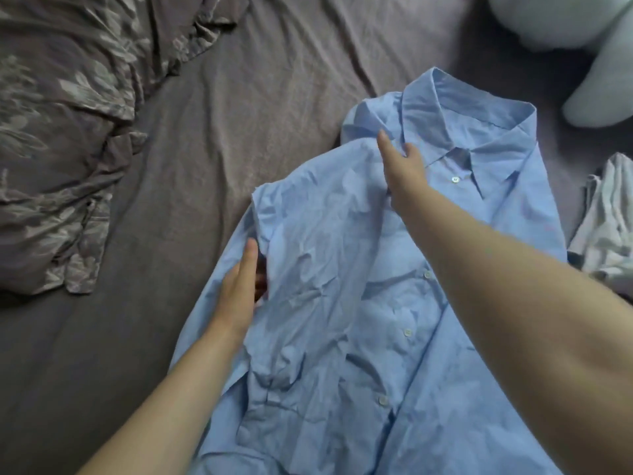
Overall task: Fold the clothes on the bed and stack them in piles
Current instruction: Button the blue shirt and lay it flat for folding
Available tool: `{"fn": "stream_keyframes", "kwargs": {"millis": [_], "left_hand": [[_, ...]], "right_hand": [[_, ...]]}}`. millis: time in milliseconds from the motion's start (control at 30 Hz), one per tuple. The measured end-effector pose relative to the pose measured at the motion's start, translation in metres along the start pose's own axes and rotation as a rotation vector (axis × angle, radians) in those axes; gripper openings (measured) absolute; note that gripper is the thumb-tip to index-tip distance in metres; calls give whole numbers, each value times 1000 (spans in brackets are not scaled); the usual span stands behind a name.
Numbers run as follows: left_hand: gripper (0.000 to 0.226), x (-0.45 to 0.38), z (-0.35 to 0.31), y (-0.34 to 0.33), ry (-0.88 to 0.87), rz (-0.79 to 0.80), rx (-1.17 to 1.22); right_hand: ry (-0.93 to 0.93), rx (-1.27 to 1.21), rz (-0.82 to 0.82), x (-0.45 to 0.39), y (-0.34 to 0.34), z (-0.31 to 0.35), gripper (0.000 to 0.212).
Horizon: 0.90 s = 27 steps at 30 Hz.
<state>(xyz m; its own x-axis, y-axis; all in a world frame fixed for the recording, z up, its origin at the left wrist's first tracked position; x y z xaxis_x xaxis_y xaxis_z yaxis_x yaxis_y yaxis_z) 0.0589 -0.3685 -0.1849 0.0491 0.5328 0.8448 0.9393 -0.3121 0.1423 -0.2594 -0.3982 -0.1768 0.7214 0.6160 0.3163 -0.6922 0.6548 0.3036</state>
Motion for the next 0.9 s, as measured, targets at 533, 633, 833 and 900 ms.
{"fn": "stream_keyframes", "kwargs": {"millis": [533, 633, 833, 900], "left_hand": [[24, 98, 205, 71, 249, -65, -379], [42, 119, 215, 83, 230, -165, -424], [48, 188, 175, 9, -476, -356, -1002], [44, 211, 191, -55, -628, -126, -1110]], "right_hand": [[-353, 5, 156, 406, 41, -181, 12], [-469, 72, 141, 435, 68, -201, 12], [-284, 252, -73, 410, 179, -168, 3], [-282, 347, -248, 400, 240, -166, 21]]}}
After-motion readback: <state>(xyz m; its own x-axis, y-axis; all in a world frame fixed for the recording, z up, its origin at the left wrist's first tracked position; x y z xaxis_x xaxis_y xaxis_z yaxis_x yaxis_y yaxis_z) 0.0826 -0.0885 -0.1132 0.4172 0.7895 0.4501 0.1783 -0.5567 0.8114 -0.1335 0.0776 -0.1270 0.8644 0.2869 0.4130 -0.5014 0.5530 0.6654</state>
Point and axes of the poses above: each hand's wrist, its own x-axis away from the middle knuckle, its own y-axis out of the back of the hand, z = x × y, the point moved 10 cm from there along -x, towards the middle knuckle, and after that the axes turned 14 degrees about y, right-handed, at the moved point
